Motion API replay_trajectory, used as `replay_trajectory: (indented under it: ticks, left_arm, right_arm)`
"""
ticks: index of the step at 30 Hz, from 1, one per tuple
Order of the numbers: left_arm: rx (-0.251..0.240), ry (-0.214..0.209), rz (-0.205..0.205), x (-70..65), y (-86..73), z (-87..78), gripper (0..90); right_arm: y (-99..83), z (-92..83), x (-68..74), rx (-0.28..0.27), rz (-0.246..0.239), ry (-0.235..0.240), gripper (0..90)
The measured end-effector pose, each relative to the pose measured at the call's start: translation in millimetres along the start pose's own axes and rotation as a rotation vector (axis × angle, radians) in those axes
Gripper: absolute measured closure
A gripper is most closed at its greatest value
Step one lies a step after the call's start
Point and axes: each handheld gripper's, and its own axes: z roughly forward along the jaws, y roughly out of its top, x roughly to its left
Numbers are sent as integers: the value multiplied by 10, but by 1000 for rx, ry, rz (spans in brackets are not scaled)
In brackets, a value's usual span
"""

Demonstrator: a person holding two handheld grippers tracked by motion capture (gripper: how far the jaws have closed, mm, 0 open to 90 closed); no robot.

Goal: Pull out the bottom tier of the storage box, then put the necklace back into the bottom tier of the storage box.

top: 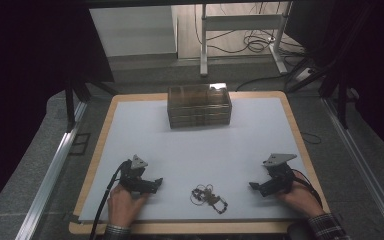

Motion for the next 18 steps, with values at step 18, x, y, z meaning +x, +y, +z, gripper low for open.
replay_trajectory:
  ticks: [18]
  left_arm:
    - [-2, 3, 3, -5, -5, -2, 0]
  right_arm:
    - [-5, -2, 1, -3, 0, 0, 0]
